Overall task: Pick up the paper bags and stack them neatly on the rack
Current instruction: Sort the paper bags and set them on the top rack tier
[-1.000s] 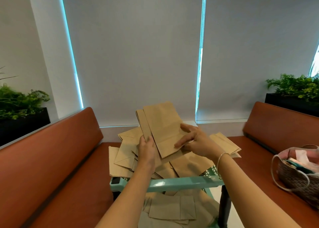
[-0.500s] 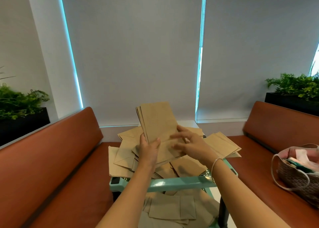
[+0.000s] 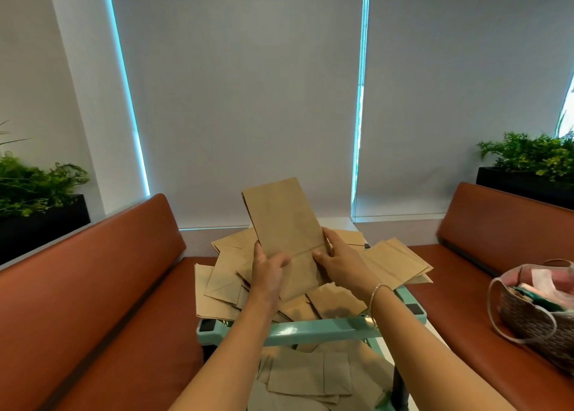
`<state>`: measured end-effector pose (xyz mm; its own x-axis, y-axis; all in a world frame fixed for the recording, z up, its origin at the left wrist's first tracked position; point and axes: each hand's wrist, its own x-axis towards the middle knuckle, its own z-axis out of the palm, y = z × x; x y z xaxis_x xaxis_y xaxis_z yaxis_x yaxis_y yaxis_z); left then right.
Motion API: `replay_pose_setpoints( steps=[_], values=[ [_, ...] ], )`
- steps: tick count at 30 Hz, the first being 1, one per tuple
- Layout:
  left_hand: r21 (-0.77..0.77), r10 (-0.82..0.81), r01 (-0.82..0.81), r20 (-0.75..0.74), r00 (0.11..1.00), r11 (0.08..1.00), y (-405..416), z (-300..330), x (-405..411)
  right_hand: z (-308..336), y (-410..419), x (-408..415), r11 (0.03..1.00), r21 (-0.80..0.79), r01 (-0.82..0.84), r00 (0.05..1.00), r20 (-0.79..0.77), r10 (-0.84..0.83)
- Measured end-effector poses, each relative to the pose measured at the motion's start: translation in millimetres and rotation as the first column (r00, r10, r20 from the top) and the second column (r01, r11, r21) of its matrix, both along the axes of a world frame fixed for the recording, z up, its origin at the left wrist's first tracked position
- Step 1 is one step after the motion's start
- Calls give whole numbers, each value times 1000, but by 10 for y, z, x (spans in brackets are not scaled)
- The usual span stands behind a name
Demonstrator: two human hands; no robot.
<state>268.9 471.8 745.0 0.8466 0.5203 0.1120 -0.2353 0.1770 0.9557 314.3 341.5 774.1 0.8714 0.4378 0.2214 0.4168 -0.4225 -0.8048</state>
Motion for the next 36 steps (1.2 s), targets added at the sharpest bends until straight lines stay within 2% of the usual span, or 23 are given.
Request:
replay_pose_setpoints(
  steps=[10,12,14,16,18,20,22,26,29,32,36],
  values=[
    [22,22,-20,-80,997,1000,25,-49,62,-35,56,0,996,89,16,999,-46,-12],
    [23,29,-27,-71,997,999,27,-49,68,-2,37,6,998,56,37,999,-39,-35],
    [30,57,-55,-67,996,998,41,-63,86,37,-31,64,993,-40,109,994,23,-108],
    [24,83,-82,-72,994,996,58,-75,104,63,-153,173,933,-217,287,952,175,-252],
    [18,101,-100,-69,992,995,69,-79,113,65,-309,292,792,-388,472,875,319,-365],
    [20,100,-99,-66,993,995,69,-79,118,79,-441,366,662,-519,541,841,342,-419],
    [28,93,-91,-65,994,995,66,-74,112,82,-524,412,598,-587,546,832,299,-468],
    [29,82,-80,-67,994,996,71,-77,109,66,-596,445,572,-667,477,845,169,-508],
    [34,74,-72,-66,995,997,63,-72,93,51,-613,455,587,-663,465,844,130,-521],
    [35,61,-59,-79,995,998,60,-68,82,71,-612,439,583,-659,476,836,132,-533],
    [33,53,-50,-88,995,998,53,-52,65,140,-609,381,533,-652,539,810,229,-540]
  ],
)
